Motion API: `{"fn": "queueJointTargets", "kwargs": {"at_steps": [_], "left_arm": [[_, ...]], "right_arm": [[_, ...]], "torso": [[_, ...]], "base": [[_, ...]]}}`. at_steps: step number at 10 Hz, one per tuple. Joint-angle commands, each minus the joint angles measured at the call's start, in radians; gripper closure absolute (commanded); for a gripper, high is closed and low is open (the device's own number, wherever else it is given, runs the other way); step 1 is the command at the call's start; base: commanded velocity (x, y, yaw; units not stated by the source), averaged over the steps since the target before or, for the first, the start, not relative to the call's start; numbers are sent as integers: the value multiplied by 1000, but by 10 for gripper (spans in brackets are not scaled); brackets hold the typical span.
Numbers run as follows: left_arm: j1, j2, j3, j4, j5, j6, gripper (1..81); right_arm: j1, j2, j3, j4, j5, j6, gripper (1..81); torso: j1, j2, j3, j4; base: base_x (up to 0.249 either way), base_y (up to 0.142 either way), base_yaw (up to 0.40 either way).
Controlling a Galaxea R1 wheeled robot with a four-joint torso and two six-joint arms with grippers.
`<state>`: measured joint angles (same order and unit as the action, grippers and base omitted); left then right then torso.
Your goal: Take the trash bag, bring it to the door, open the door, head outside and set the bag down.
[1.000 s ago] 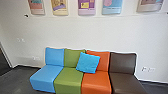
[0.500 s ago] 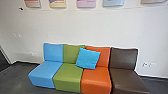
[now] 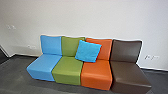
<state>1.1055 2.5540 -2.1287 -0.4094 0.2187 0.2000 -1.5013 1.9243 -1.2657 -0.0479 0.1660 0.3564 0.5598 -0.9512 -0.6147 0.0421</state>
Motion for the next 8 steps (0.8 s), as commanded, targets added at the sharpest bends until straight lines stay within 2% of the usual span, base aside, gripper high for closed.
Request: {"fn": "queueJointTargets", "kwargs": {"at_steps": [1,2,3,8], "left_arm": [[-117,-29,-8,-40,110,-7,10],[-131,-23,-23,-51,110,-7,10],[-144,-10,-43,-57,111,-7,10],[-218,95,-194,-83,183,-7,10]], "right_arm": [[46,-69,51,-1,-51,0,10],[51,-80,63,-1,-51,0,10],[55,-89,77,-1,-51,0,10],[80,-124,115,-4,-51,0,10]], "torso": [[61,-94,-85,0],[83,-130,-28,0],[100,-157,-54,0],[202,-319,-72,0]], "base": [[0,0,0],[0,0,0],[0,0,0],[0,0,0]]}}
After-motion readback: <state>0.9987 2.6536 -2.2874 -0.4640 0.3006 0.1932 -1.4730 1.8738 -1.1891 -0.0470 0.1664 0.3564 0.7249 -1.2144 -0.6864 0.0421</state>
